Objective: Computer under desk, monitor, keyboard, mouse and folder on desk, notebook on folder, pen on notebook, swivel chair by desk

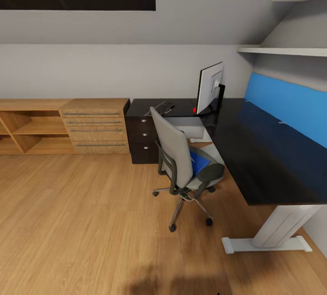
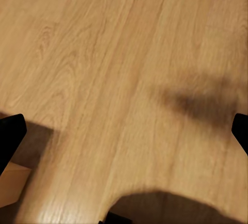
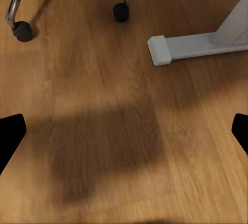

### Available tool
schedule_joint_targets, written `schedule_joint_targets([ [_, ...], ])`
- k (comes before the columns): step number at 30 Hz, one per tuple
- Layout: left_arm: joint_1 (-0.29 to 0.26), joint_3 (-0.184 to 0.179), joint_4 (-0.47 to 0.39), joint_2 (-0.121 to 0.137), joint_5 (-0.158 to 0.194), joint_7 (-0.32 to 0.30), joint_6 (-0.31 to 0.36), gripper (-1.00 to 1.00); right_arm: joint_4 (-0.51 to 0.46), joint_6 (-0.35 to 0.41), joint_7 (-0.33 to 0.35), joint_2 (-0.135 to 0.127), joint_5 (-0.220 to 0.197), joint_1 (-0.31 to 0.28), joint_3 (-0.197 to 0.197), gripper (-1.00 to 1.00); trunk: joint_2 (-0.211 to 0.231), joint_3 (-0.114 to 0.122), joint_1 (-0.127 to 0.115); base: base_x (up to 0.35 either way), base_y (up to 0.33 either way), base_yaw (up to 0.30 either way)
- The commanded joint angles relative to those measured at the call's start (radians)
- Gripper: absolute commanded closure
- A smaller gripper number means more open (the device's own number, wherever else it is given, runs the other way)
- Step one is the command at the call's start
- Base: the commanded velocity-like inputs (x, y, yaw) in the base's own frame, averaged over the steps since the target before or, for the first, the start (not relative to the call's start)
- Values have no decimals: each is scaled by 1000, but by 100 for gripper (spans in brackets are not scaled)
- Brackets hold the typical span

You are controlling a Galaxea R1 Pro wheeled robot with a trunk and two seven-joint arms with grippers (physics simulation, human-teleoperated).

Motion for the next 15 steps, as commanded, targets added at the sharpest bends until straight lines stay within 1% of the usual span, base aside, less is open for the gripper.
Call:
schedule_joint_targets([
  [1,0,0,0,0,3,1,-2,-100,1,-4,0,0,-3,-1,-1,-100,-8,-4,4,0,0,0],
  [11,0,-1,0,1,3,1,0,-100,0,-7,-1,1,-4,-1,-1,-100,-78,-35,42,0,0,0],
  [12,0,-3,1,0,2,0,2,-100,1,-26,0,2,-5,-1,-2,-100,-85,-39,46,0,0,0],
  [15,0,-5,4,-3,0,-1,5,-100,4,-46,-1,0,-6,-1,-3,-100,-106,-48,58,0,0,0],
])
